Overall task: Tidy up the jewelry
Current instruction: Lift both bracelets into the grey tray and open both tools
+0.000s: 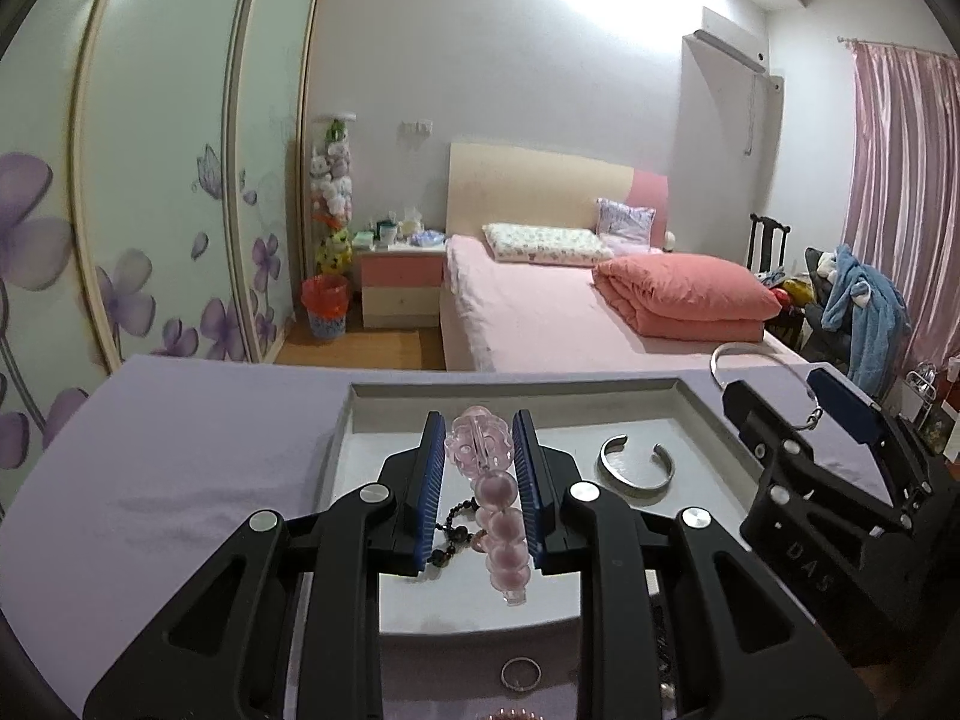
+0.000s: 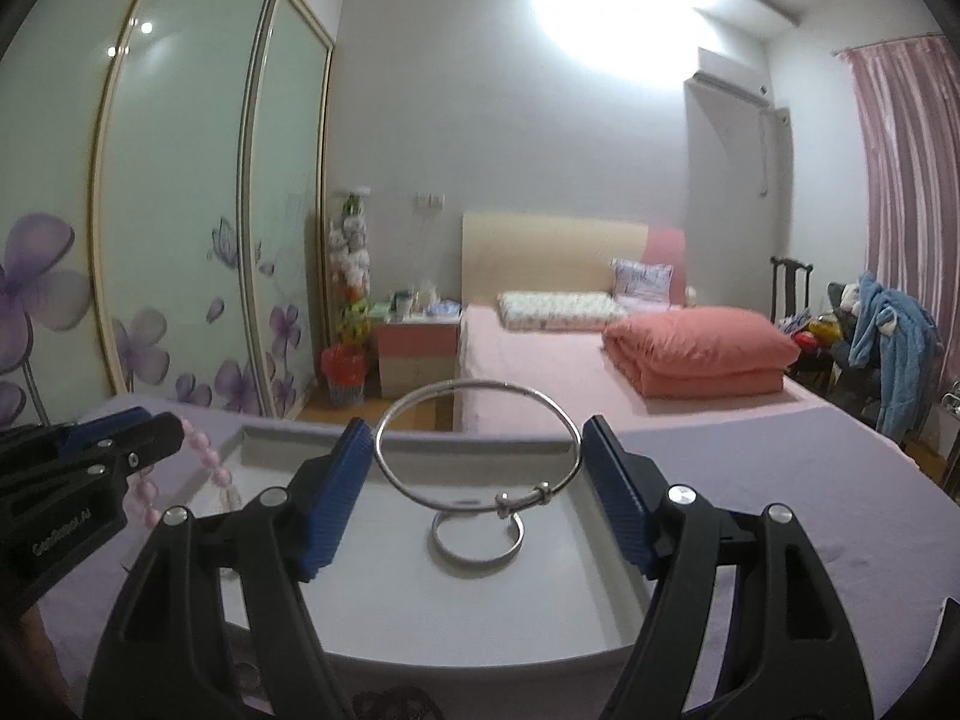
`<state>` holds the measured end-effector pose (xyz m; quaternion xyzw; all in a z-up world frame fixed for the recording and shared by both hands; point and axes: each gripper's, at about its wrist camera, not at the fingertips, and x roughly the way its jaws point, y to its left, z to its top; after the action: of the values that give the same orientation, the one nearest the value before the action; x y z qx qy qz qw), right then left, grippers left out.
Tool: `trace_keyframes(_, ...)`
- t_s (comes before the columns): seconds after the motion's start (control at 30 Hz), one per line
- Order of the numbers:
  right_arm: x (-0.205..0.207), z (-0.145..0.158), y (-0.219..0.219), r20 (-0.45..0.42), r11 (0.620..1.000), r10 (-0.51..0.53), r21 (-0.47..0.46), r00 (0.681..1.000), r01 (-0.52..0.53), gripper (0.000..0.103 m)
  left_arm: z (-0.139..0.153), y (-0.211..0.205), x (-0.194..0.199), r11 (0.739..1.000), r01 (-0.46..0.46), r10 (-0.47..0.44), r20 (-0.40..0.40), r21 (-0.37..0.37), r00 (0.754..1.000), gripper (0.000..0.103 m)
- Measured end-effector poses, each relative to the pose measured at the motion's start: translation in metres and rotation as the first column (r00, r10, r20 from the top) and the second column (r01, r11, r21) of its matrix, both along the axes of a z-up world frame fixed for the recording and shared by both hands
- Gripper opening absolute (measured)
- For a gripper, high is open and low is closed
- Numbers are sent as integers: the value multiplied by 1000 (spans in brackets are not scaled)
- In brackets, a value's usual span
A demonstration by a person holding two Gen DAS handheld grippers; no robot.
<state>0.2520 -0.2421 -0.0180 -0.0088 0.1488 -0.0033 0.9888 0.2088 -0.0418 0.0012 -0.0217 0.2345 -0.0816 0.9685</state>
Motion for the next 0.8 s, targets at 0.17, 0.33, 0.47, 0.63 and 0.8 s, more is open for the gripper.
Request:
trace_keyframes(0.17, 26, -16, 1, -101, 1000, 19, 7, 995, -19, 70, -11, -4, 17, 1000, -1, 1, -38, 1, 999, 24)
trace_keyframes(0.33, 50, -33, 4, -205, 999, 47, 31, 978, -41, 67, -19, -6, 32, 1000, 11, -12, -85, -10, 996, 24)
trace_keyframes(0.47, 61, -38, 6, -255, 997, 73, 45, 964, -64, 70, -22, -1, 39, 999, 7, -11, -116, -35, 993, 27)
trace_keyframes(0.63, 49, -32, -9, -232, 996, 66, 72, 970, -51, 78, -8, 16, 33, 998, -30, 25, -88, -54, 996, 33)
trace_keyframes(0.8, 29, -21, -28, -203, 995, 35, 94, 978, -17, 78, 2, 31, 26, 995, -70, 64, -79, -74, 995, 33)
